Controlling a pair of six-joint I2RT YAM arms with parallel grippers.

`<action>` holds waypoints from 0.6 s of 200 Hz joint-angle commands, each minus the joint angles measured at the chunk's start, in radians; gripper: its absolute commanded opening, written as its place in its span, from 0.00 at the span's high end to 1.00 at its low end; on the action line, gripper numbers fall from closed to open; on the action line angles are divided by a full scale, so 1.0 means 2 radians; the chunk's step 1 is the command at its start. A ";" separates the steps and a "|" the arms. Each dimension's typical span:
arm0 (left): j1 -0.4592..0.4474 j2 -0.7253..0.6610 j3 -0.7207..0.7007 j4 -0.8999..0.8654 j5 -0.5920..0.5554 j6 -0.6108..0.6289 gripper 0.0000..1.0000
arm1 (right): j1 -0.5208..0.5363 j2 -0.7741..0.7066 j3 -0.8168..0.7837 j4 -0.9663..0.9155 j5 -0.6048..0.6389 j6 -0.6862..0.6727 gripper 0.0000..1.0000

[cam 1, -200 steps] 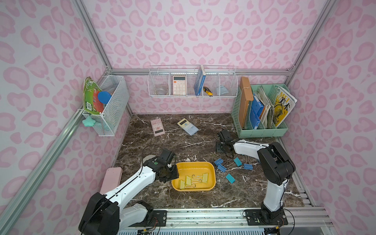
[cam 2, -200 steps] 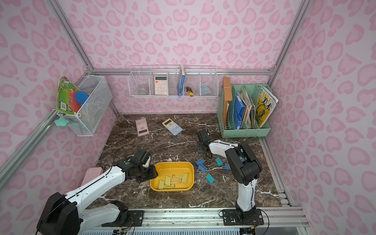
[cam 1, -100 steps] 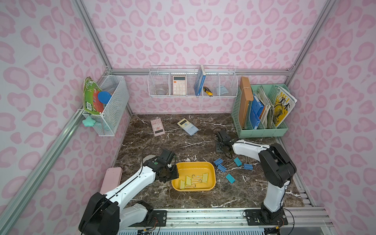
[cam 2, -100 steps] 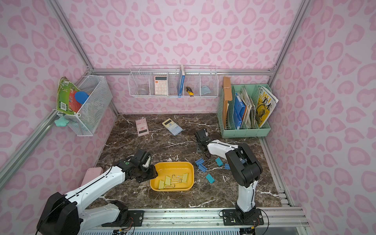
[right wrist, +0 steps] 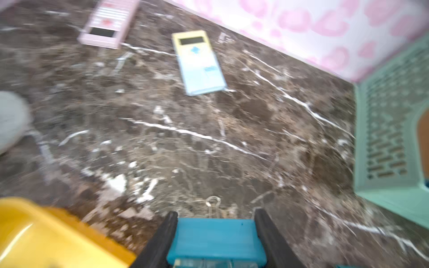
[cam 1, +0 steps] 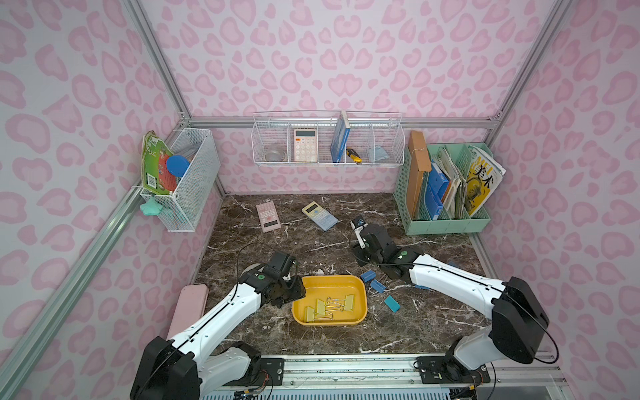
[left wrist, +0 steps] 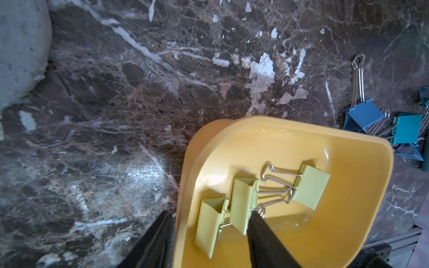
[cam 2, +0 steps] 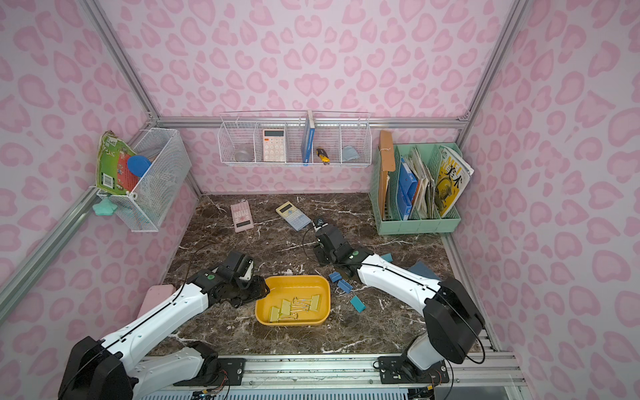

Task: Put the binder clips in the storage box
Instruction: Pick up the binder clip at the center of the board, then place the binder clip in the storage box.

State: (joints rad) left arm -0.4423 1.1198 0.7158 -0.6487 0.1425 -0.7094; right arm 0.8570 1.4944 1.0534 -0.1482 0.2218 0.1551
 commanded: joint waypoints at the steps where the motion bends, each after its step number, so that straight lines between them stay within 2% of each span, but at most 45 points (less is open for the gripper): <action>1: 0.011 -0.011 0.000 -0.011 -0.002 -0.017 0.43 | 0.036 -0.022 -0.020 0.069 -0.120 -0.090 0.58; 19: 0.023 -0.025 -0.006 -0.017 -0.003 -0.027 0.43 | 0.066 -0.025 -0.031 0.092 -0.155 -0.117 0.58; 51: 0.028 -0.048 -0.010 -0.029 -0.009 -0.028 0.43 | 0.078 0.012 -0.006 0.074 -0.220 -0.130 0.58; 120: 0.034 -0.070 -0.018 -0.048 -0.027 -0.025 0.43 | 0.119 0.136 0.082 0.006 -0.229 -0.192 0.57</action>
State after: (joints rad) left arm -0.3820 1.0027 0.6880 -0.7074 0.1173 -0.7570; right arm 1.0748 1.7256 1.1912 -0.0814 -0.2142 -0.1631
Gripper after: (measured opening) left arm 0.574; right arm 0.496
